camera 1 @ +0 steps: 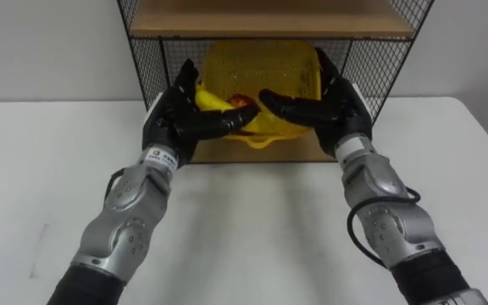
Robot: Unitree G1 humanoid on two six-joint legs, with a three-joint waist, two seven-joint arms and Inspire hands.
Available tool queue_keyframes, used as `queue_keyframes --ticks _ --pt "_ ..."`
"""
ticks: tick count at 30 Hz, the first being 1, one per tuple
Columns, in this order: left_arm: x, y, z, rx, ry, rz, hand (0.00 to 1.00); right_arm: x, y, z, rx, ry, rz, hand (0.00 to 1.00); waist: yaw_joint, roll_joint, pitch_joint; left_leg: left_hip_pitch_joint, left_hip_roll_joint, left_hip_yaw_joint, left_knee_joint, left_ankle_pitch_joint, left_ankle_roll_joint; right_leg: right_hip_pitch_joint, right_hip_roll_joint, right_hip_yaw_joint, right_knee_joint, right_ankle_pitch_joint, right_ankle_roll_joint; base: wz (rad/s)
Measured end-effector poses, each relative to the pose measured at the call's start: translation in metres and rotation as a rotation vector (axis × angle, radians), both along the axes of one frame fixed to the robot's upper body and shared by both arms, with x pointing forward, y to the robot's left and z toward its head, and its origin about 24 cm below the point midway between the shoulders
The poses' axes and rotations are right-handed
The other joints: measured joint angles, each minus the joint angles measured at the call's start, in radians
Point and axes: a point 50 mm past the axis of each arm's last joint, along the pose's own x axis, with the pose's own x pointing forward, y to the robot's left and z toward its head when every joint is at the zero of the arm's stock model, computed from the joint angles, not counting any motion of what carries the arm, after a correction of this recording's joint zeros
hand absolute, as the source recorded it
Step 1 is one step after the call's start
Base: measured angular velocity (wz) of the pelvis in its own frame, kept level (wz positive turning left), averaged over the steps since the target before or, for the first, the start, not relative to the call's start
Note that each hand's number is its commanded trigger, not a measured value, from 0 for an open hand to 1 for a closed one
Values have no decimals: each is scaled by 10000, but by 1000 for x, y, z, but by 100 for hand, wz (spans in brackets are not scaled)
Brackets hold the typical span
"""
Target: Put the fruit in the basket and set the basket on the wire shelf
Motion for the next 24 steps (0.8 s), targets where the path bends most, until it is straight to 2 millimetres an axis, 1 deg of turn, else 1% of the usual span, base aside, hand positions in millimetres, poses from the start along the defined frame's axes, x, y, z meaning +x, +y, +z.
queue_keyframes --ticks 2,3,5,7,10,13,17,20,21,23,24 --pt "4 0 3 104 137 62 0 2 1 1 -48 265 -41 0 37 4 -3 -13 -4 -2 -3 1 0 -27 -5 6 25 -3 0 0" --pt "9 1 4 80 243 191 0 6 3 5 -32 305 -49 0 56 6 -4 -7 -6 -1 -3 1 1 -26 -3 25 40 -8 2 0" --pt "15 2 10 44 282 339 0 17 7 18 18 127 -42 0 25 4 -5 -3 -5 8 -3 2 2 -19 7 43 30 -5 2 0" --pt "25 2 17 26 299 482 0 34 8 30 56 66 -157 0 76 0 -7 90 -5 4 -17 13 3 70 11 41 -20 13 1 0" --pt "29 2 18 -186 432 611 0 46 9 34 -16 302 -194 0 98 3 -8 212 1 -21 -82 61 -2 261 48 60 -206 122 1 1" --pt "33 2 9 -31 1258 521 0 49 5 26 609 994 -412 0 84 9 -28 239 -6 -138 -115 62 -5 407 57 -31 -426 198 4 8" --pt "34 3 4 -22 1792 495 0 48 -1 15 867 1704 -651 0 76 42 -47 151 -18 -196 -120 83 -7 364 59 -72 -469 232 2 3" --pt "33 3 -3 30 2175 390 0 46 -7 6 975 2187 -903 0 27 74 -56 136 -23 -253 -93 131 -1 377 -30 -245 -470 250 -9 10" --pt "32 3 -6 74 2331 309 0 45 -8 3 1000 2354 -949 0 28 117 -74 149 -25 -256 -101 139 -2 384 -45 -238 -464 251 -10 4" --pt "30 4 -13 167 2642 329 0 43 -8 -2 998 2585 -993 0 19 224 -140 178 -26 -262 -104 140 -2 423 -58 -267 -463 253 -11 2" --pt "29 3 -16 159 2778 314 0 43 -9 -5 1022 2688 -1062 0 -42 290 -142 219 -35 -306 -118 139 -2 494 -66 -311 -477 253 -11 11"
